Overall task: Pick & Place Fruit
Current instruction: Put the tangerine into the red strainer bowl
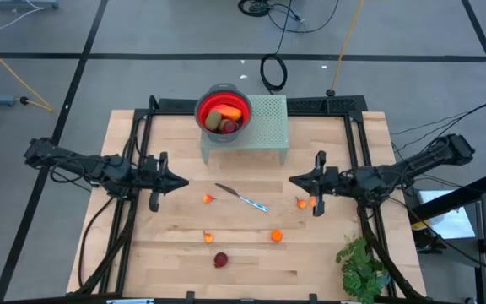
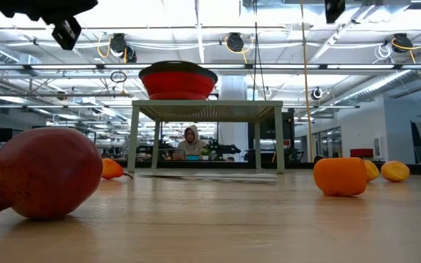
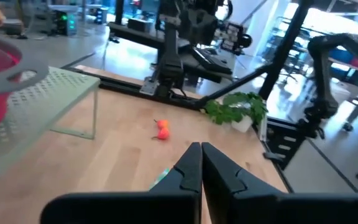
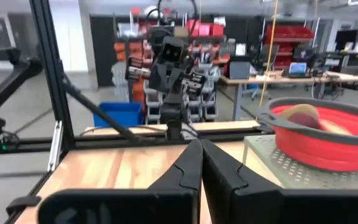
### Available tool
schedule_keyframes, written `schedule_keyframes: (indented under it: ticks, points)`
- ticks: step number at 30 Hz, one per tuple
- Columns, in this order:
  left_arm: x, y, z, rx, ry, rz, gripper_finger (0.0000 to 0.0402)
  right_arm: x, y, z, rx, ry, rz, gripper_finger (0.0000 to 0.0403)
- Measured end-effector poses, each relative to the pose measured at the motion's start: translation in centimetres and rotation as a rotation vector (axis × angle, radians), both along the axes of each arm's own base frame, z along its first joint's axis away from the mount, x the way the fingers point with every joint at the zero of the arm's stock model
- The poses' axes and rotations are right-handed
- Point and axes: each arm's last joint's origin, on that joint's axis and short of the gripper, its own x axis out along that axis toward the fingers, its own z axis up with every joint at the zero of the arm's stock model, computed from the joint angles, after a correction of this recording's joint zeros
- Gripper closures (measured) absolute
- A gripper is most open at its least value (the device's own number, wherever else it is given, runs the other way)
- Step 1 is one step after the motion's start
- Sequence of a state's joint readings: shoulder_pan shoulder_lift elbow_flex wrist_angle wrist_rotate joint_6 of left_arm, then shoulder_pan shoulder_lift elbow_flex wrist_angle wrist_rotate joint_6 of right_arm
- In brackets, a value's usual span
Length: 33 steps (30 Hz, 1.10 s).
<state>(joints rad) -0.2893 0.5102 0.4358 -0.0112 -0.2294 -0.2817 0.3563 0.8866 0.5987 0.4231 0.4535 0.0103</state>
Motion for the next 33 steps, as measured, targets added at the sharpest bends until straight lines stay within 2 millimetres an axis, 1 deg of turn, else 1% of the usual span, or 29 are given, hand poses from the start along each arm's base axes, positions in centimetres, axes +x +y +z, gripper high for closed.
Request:
schedule_keyframes:
  ticks: [3, 8, 12, 15, 20, 26, 30, 33]
  points:
    - [-0.5, 0.0, -0.8, 0.003, -0.016, -0.049, 0.0395, 1.3, 0.9, 0.8, -0.028, 0.059, 0.000, 0.0403]
    - [-1.3, 0.1, -2.1, 0.011, -0.024, -0.086, 0.0386, 3.6, 2.7, 1.9, -0.097, 0.084, 0.032, 0.0403]
    - [-1.7, 0.2, -2.7, 0.013, -0.030, -0.101, 0.0398, 5.5, 4.3, 2.5, -0.139, 0.100, 0.056, 0.0403]
    - [-1.9, 0.3, -2.9, 0.033, -0.036, -0.102, 0.0396, 6.8, 5.4, 3.0, -0.172, 0.116, 0.073, 0.0403]
    - [-2.2, 0.4, -3.3, 0.044, -0.034, -0.104, 0.0386, 8.8, 6.8, 3.4, -0.176, 0.271, 0.090, 0.0403]
    - [-2.5, 0.5, -3.8, 0.056, -0.028, -0.103, 0.0398, 11.0, 8.0, 3.6, -0.165, 0.488, 0.095, 0.0403]
    - [-2.7, 0.5, -4.1, 0.060, 0.002, -0.099, 0.0387, 11.8, 8.6, 3.5, -0.148, 0.585, 0.154, 0.0403]
    - [-2.7, 0.6, -4.0, 0.060, -0.009, -0.095, 0.0388, 11.9, 8.9, 3.2, -0.121, 0.648, 0.208, 0.0403]
